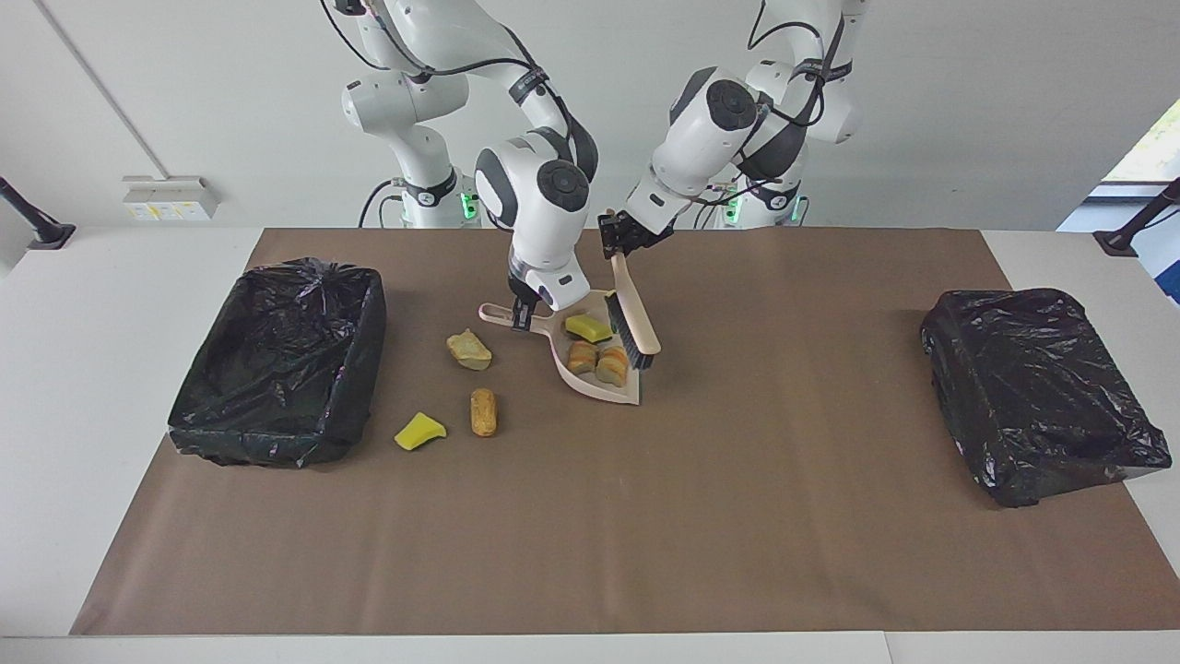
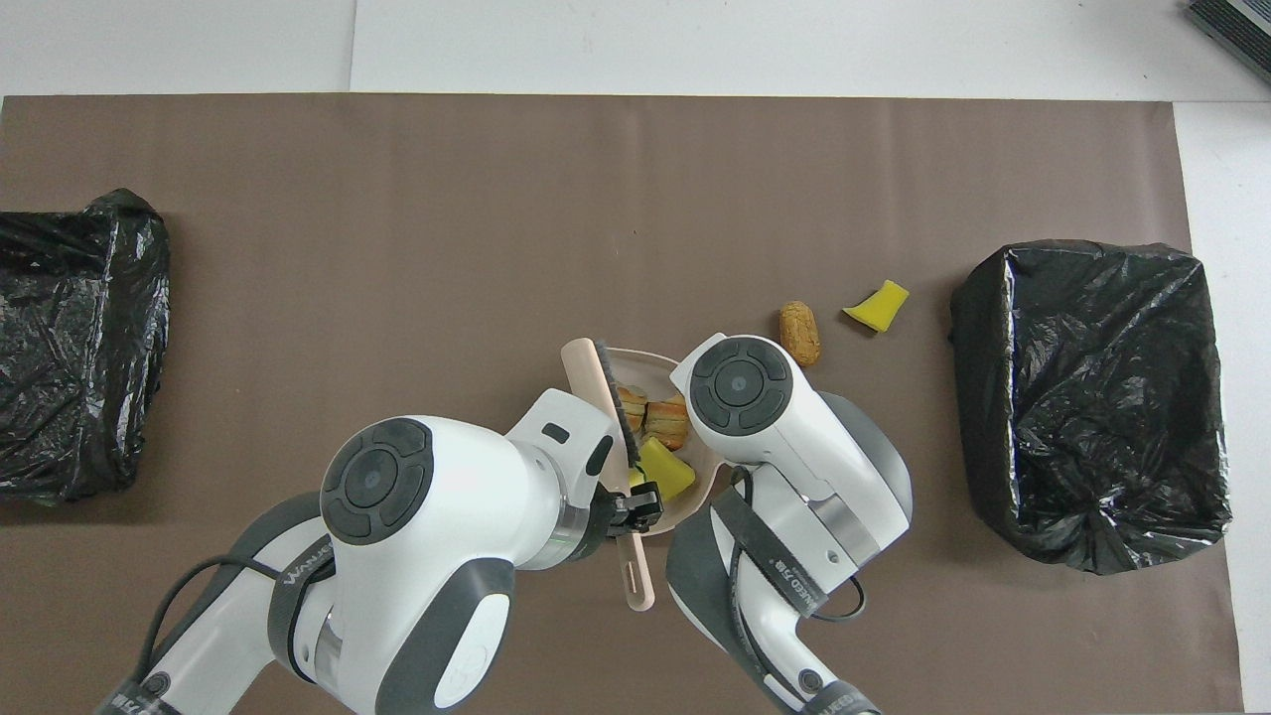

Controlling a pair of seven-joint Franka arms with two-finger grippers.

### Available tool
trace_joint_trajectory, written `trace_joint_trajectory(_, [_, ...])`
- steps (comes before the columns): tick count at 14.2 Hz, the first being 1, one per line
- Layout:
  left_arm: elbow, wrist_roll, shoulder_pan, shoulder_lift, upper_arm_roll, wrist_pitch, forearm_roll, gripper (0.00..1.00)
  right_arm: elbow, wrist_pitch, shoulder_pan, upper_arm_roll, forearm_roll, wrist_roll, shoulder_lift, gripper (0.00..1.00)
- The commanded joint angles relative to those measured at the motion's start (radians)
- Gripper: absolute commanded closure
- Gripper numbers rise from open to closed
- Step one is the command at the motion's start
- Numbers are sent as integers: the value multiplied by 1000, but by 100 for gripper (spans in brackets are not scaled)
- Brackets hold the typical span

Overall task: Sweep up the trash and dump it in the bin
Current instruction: 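Sweep the scraps into the dustpan with the brush in the left gripper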

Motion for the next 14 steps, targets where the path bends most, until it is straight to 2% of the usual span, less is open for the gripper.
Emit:
trace_joint_trajectory(1, [-4, 12, 10, 29, -14, 102, -60, 100, -28, 26, -8, 4, -6, -9, -26, 100])
trace_joint_trajectory(4, [2, 15, 5, 78, -20, 215, -70, 100, -29, 29, -11, 4, -4, -9, -26, 100])
trace_joint_trajectory(7, [37, 61, 12, 115, -20, 249, -134, 100, -46, 32, -69, 4, 69, -15, -20, 100])
trace_joint_trajectory(12, [132, 50, 10, 190, -25, 294, -143, 100, -45, 33, -76, 4, 132, -24, -15, 100])
trace_joint_trajectory(14, [143, 47, 10, 197, -36, 298, -143, 100, -45, 71, -79, 4, 152, -51, -5, 100])
